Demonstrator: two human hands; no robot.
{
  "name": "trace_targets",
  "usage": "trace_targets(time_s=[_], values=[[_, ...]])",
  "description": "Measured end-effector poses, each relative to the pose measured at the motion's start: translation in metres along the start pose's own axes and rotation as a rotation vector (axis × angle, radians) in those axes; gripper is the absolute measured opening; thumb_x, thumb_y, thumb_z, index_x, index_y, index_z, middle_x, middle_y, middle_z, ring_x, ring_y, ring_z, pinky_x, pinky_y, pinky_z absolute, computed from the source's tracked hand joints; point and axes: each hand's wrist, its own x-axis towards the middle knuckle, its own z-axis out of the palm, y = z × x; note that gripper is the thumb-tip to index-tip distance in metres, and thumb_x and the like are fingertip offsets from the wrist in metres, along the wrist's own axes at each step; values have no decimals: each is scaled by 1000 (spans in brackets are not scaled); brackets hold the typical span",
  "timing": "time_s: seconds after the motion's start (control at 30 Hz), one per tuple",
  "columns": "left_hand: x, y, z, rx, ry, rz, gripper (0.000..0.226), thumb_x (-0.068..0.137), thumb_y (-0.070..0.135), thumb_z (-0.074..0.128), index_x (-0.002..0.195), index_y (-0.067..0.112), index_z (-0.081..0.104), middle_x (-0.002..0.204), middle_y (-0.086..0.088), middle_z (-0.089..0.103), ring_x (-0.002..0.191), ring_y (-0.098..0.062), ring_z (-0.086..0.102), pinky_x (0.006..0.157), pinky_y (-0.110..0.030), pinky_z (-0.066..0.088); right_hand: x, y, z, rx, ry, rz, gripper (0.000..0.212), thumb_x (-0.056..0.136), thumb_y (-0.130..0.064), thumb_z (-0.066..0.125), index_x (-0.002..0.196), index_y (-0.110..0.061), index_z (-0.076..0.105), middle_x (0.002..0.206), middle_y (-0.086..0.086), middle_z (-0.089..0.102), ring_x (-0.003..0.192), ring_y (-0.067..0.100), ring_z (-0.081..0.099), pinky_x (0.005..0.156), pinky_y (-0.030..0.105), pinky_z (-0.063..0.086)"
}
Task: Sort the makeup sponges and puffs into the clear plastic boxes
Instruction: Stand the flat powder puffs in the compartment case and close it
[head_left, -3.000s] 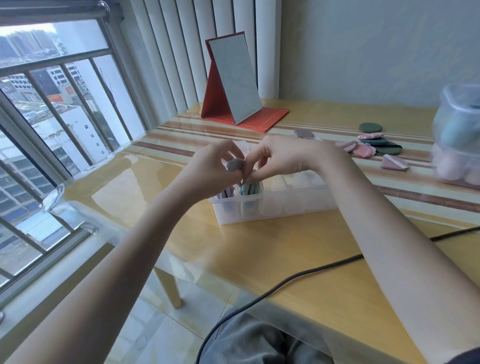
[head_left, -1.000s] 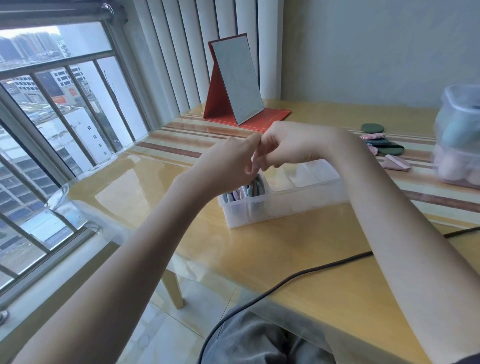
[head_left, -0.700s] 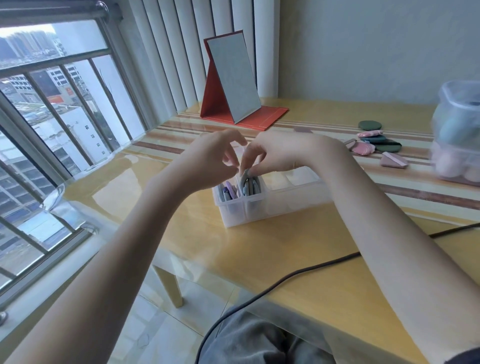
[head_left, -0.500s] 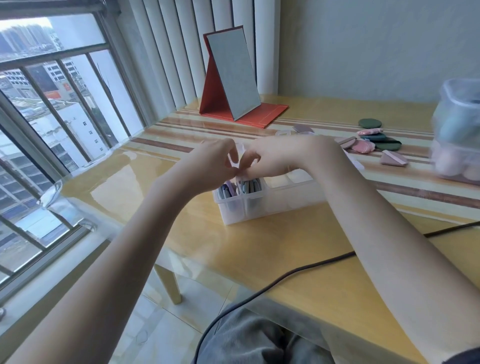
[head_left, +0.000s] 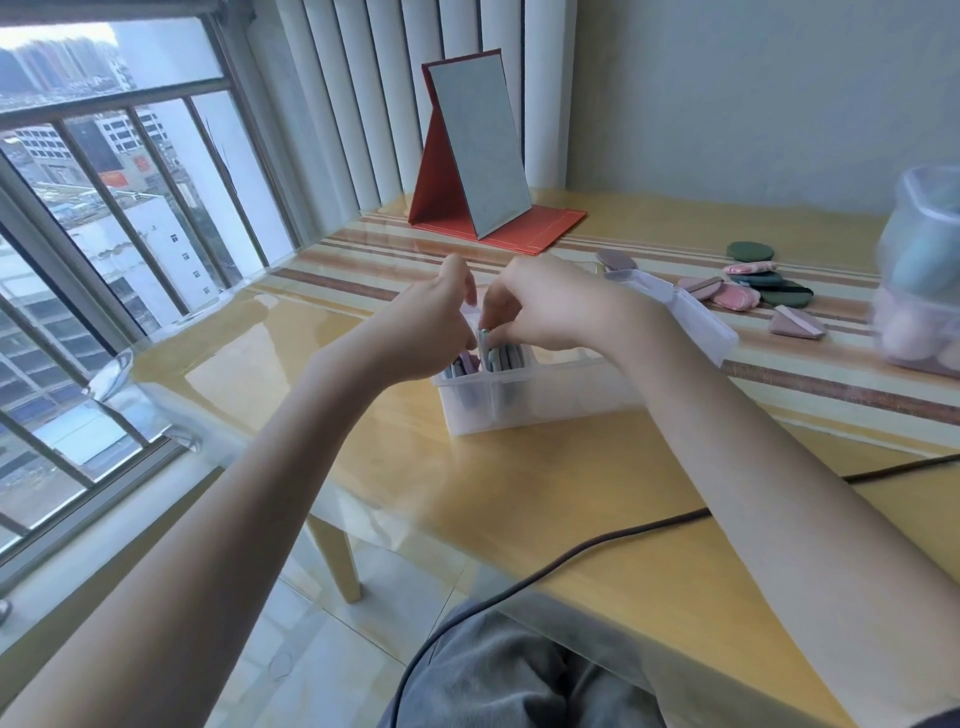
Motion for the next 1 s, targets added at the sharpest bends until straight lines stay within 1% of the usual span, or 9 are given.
trace_targets(time_s=[0.2,0.27,0.4,0.47,0.57,0.73,0.8,0.93,1.0], values=[[1,-3,2,5,-9,24,26,89,-5,37,110,9,39,99,-14,65,92,-27,59,81,-48,52,4,-3,7,-119,-187,42,39,94,-1,44,120,-20,66,115,1,66,98,21,61,78,31,50],[0,-4,4,13,-13,44,25,87,-6,35,107,8,39,100,-14,66,93,-27,59,82,-47,52,3,-2,5,-55,-129,34,35,94,-2,47,115,-18,68,113,0,67,97,20,61,81,30,50],[-4,-6,9,38,5,81,27,86,-9,36,103,12,36,100,-10,62,90,-24,58,78,-36,52,-6,1,-11,70,90,8,32,90,-4,51,98,-26,73,100,-9,68,90,10,61,60,20,42],[-5,-7,13,64,27,102,26,85,-9,40,101,11,36,98,-12,61,86,-26,57,75,-38,52,-7,-1,-12,21,18,5,36,90,-4,49,96,-30,74,97,-11,67,86,10,62,55,19,40],[-4,-9,18,99,56,126,26,84,-8,45,99,11,35,94,-18,60,82,-32,55,73,-47,50,-3,-3,-4,15,-153,23,41,89,0,46,102,-28,74,102,-1,69,75,16,64,58,23,46],[-1,-11,19,122,61,125,24,85,-6,47,102,8,38,89,-11,54,80,-30,53,72,-46,50,-4,-2,-9,95,-76,25,18,86,-20,60,98,-21,73,99,3,71,81,19,65,68,29,53],[1,-13,20,134,65,127,23,85,-5,47,100,10,36,87,-10,53,80,-30,53,71,-46,50,-3,-5,-4,64,-119,26,19,82,-23,67,102,-21,65,100,-2,68,85,19,65,74,34,56],[6,-18,22,146,70,125,20,84,-4,47,98,8,37,90,-16,58,81,-33,54,70,-49,49,4,-9,13,-113,-74,40,23,81,-24,65,93,-24,45,94,-4,59,84,21,57,61,29,43],[7,-20,20,135,67,121,20,85,-4,47,98,8,38,92,-15,59,81,-31,53,71,-46,49,4,-5,10,-26,-40,24,20,82,-22,67,94,-24,51,96,-4,62,83,19,60,62,29,48]])
